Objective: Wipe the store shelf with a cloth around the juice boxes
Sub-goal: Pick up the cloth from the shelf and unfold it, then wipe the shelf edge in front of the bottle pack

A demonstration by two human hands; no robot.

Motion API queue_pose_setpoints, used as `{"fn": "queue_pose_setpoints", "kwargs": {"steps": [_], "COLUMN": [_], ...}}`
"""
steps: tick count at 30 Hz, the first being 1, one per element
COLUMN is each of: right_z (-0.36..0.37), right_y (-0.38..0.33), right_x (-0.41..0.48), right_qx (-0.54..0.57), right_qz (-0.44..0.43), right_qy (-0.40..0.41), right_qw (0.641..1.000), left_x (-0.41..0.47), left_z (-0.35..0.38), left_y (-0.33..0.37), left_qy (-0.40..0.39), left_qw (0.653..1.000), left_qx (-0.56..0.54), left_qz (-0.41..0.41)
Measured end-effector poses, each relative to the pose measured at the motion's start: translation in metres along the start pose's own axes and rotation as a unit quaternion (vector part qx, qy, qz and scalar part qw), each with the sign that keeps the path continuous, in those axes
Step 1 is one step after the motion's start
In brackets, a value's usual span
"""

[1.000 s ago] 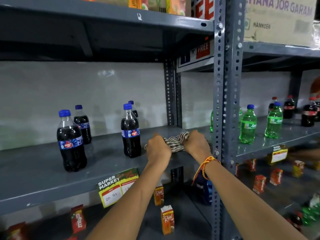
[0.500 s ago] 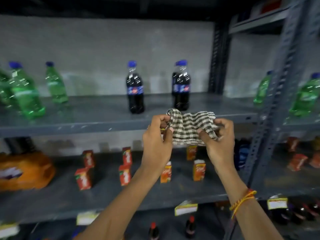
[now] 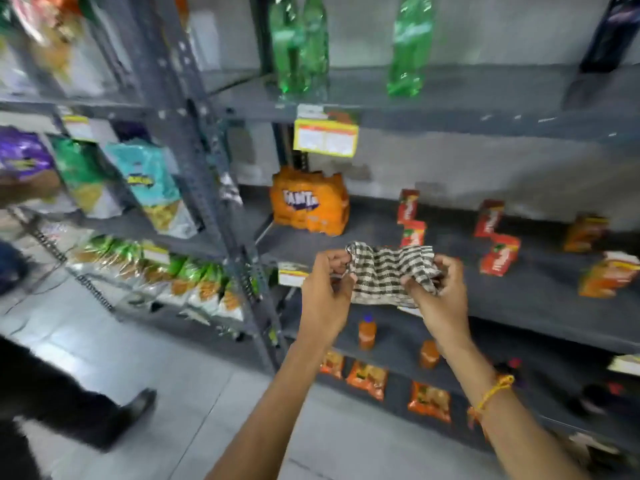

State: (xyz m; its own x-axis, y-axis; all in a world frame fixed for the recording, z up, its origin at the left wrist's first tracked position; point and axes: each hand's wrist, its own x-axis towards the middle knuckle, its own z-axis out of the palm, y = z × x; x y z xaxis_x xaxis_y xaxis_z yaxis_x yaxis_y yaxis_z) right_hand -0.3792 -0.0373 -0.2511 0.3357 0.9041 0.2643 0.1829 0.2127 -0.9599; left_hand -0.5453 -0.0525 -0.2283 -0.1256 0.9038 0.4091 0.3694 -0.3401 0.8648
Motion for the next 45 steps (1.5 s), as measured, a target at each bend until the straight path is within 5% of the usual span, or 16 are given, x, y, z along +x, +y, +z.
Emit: {"fn": "queue_pose_setpoints", "kwargs": {"steps": [7, 22, 28, 31, 37, 40, 45], "right_z": [0.086, 0.212, 0.214, 0.227, 0.268, 0.284, 0.297], "right_y": [0.035, 0.099, 0.125, 0.125, 0.129, 0.125, 0.118], "right_x": [-0.027, 0.11, 0.118, 0.123, 0.136, 0.142, 0.136], "right_qx": [-0.082, -0.223, -0.454, -0.462, -0.496, -0.532, -0.556], "right_qz": [0.044, 0.022, -0.016, -0.098, -0.102, -0.1, -0.104], "right_qy": [-0.077, -0.162, -0.218, -0.183, -0.398, -0.389, -0.372], "right_qw": [0.993, 0.961, 0.864, 0.862, 0.765, 0.745, 0.736], "left_x": [0.006, 0.165, 0.172, 0.18, 0.17, 0.17, 0.167], "left_z": [-0.058, -0.046, -0.043, -0.054, -0.07, -0.071, -0.074], "left_y": [-0.087, -0.22, -0.26, -0.269, -0.295, -0.302, -0.308], "left_qy": [-0.009, -0.021, -0.068, -0.076, -0.191, -0.229, -0.221], "left_qw": [0.997, 0.982, 0.972, 0.973, 0.902, 0.876, 0.88], "left_qx": [0.039, 0.139, 0.174, 0.197, 0.385, 0.424, 0.421], "left_qz": [-0.062, -0.13, -0.145, -0.094, -0.034, -0.024, -0.015]}}
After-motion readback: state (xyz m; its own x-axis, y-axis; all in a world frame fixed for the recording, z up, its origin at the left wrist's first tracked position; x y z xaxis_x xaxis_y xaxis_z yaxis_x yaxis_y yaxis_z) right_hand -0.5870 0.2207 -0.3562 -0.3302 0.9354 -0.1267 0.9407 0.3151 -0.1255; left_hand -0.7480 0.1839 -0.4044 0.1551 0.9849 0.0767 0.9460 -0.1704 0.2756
